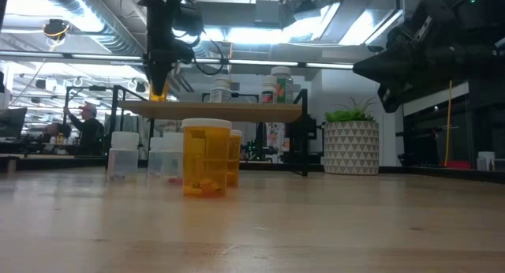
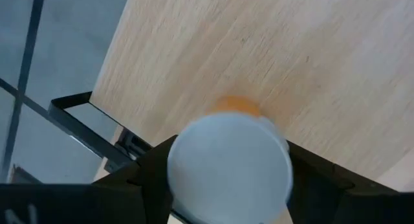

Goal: Pick and place medicine bottles onto shelf by color
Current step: Put the orange pill bottle on the shelf

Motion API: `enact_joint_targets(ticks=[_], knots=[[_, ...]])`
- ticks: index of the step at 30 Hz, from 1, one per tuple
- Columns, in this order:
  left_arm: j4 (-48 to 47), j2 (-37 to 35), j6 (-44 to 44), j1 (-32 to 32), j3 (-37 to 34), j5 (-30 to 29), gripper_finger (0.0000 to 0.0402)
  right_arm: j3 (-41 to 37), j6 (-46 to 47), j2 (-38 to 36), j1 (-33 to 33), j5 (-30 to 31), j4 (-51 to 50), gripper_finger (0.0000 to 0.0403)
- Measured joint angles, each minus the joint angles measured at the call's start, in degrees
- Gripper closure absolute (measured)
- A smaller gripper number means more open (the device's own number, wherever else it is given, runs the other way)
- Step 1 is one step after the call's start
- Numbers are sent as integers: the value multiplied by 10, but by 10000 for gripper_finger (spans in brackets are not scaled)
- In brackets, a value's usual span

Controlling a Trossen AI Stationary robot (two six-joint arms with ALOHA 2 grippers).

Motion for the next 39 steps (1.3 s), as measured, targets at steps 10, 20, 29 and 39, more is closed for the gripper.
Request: enact_joint_targets(ticks=[10,20,29,39], knots=[[-3,11,0,-10,13,-14,159,0,1,0,0,0,0,379],[-2,10,0,-25,111,-14,159,0,1,0,0,0,0,379],[-115,10,-71,-90,198,-10,159,0,1,0,0,0,1,379],[-207,-5,-147,-207,219,94,159,0,-2,0,0,1,22,380]])
